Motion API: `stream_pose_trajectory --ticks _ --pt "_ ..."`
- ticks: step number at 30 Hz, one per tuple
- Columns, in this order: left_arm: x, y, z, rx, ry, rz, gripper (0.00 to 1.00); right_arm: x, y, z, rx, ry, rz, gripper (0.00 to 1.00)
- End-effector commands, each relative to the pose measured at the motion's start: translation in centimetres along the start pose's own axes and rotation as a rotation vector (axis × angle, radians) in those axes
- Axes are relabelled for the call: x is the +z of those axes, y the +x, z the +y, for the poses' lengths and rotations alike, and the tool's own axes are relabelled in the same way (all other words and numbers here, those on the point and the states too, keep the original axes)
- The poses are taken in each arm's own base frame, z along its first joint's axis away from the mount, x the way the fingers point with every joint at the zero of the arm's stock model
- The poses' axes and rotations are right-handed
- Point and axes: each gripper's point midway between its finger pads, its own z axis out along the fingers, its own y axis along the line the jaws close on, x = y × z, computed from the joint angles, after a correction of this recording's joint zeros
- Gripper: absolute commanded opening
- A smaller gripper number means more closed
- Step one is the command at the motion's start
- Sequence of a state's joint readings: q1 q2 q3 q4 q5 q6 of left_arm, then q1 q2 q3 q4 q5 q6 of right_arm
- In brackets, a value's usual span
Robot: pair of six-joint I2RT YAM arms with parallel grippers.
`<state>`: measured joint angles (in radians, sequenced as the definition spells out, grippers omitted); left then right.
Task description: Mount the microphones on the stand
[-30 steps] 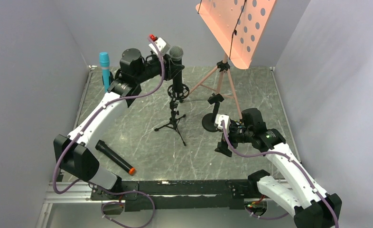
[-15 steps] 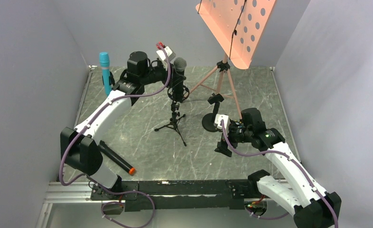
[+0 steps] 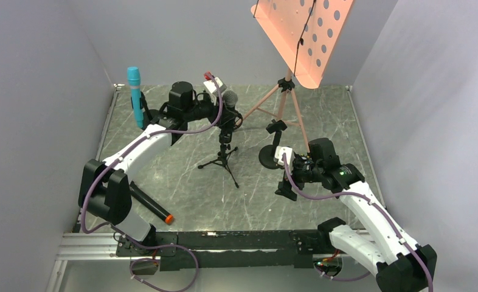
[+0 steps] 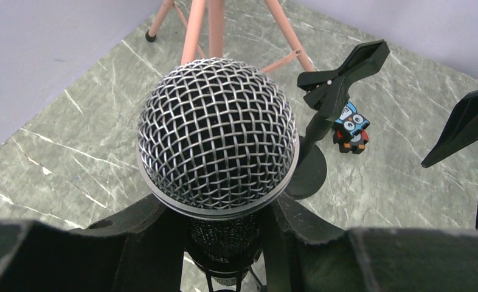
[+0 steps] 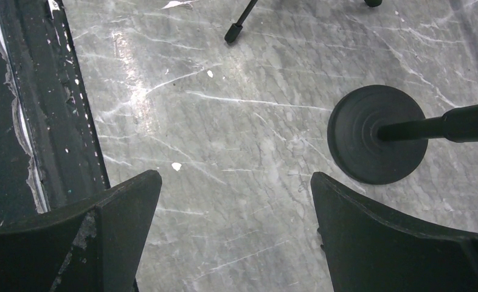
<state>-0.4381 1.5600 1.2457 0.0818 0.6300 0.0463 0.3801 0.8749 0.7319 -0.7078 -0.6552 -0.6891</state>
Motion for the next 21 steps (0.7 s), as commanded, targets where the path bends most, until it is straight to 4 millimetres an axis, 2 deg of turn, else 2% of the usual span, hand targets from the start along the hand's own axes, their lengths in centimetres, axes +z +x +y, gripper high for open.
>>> stream_pose_trajectory --ticks 1,3,4,5,7,8,9,11,13,15,18,21 --pt "-0.5 1.9 -1.9 -0.049 0.046 0.051 0.0 0.0 -0.4 -0.4 -0.031 0.006 -0.015 1.0" --pt "-0.6 1.8 -1.7 -0.062 0.027 0.051 0.0 0.0 -0.4 -0.3 -0.031 0.003 -0.015 1.0" --pt "-0.7 1.4 -1.5 -0.07 0.009 0.051 0.06 0.0 -0.4 -0.4 -0.032 0.003 -0.015 1.0" --pt "-0.9 0.8 -1.3 -0.107 -0.019 0.054 0.24 0.0 -0.4 -0.4 -0.032 0.002 -0.016 1.0" --pt "-1.6 -0.9 -0.8 -0.11 -0.072 0.037 0.46 0.0 -0.4 -0.3 -0.032 0.0 -0.015 1.0" --pt "-2.0 -2.1 -0.7 -0.102 -0.094 0.006 0.6 0.1 -0.3 -0.3 -0.03 -0.001 -0.013 1.0" --pt "-2.5 -3.3 -0.6 -0.093 -0.114 -0.027 0.69 0.1 -0.3 -0.3 -0.029 -0.003 -0.013 1.0" --pt "-3.4 -5.2 -0.6 -0.08 -0.141 -0.072 0.79 0.1 -0.3 -0.3 -0.028 -0.004 -0.009 1.0" --pt "-4.0 -6.9 -0.6 -0.064 -0.154 -0.101 0.82 0.1 -0.3 -0.3 -0.027 -0.005 -0.009 1.0" --pt "-4.6 -7.7 -0.9 -0.054 -0.156 -0.105 0.85 0.2 -0.2 -0.3 -0.026 -0.008 -0.007 1.0" --pt "-5.9 -8.1 -0.9 -0.027 -0.199 -0.119 0.86 0.2 -0.2 -0.3 -0.026 -0.01 -0.005 1.0" --pt "-7.8 -7.2 -1.0 0.001 -0.259 -0.129 0.87 0.1 -0.2 -0.3 -0.026 -0.006 -0.006 1.0"
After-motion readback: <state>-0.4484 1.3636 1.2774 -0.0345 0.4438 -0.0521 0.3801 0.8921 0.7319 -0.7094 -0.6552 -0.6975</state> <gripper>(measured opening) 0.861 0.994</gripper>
